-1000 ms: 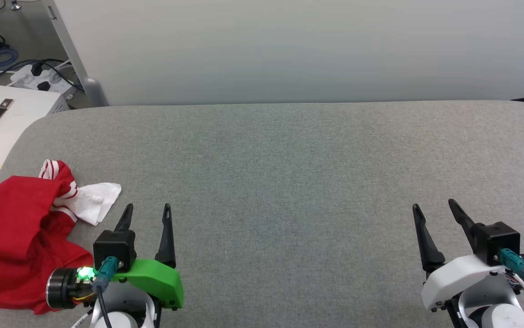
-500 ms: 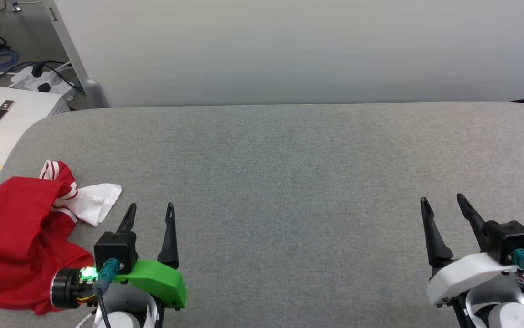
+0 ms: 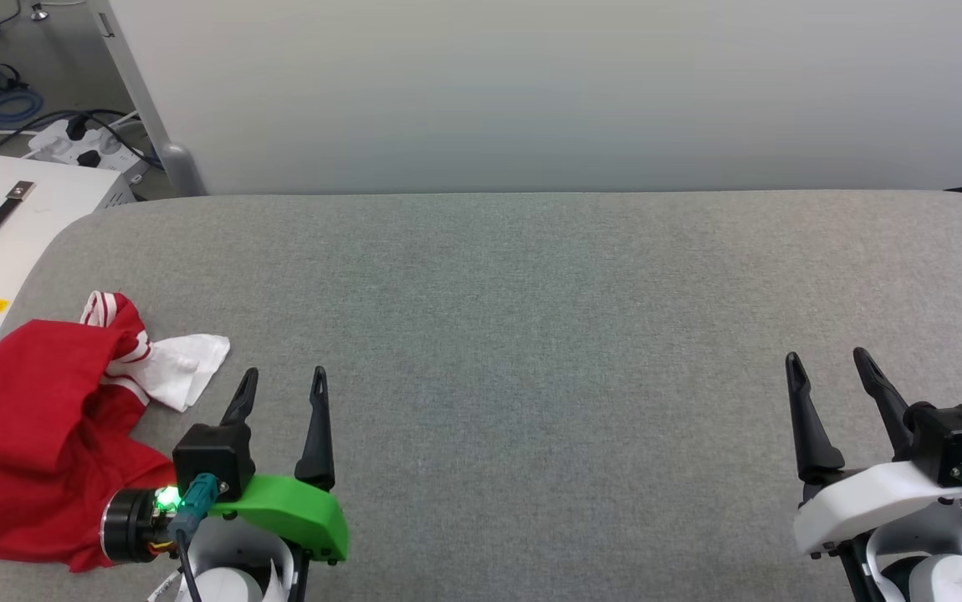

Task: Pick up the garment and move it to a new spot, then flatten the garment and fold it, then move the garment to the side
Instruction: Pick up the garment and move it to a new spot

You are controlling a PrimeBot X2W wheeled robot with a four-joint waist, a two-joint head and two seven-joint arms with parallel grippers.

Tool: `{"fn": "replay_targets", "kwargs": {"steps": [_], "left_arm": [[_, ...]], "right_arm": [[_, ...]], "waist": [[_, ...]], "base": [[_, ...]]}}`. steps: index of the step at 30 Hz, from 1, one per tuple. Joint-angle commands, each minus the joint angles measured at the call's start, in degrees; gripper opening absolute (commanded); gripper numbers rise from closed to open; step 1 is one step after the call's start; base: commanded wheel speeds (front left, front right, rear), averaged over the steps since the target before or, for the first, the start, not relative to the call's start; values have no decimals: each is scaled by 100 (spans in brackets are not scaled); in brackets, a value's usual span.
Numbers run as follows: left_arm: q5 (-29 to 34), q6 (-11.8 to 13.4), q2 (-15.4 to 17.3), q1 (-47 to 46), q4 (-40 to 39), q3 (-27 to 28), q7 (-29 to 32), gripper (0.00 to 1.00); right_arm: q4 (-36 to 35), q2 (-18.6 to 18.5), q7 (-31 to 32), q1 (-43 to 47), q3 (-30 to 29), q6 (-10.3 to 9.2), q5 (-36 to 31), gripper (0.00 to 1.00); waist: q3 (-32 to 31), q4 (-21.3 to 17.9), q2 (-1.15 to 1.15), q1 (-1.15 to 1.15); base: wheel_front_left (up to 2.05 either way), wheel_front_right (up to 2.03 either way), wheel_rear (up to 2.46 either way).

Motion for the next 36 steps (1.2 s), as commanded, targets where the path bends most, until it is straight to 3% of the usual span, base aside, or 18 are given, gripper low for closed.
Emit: {"fn": "replay_targets", "kwargs": {"steps": [1,10,36], "left_arm": [[-54,29,-13,-120,23,1,-70,100],[-148,56,-15,-201,67,48,-175,100],[-463,60,-22,-216,278,377,-485,100]], "right_arm": [[-64,-5,-5,67,-18,-2,60,100],[-256,-5,83,72,84,-2,-1,100],[-583,-151,174,14,550,-3,30,100]], "waist": [[13,48,0,0],[81,461,0,0],[205,2423,0,0]], "base": [[0,0,0],[0,0,0],[0,0,0]]}}
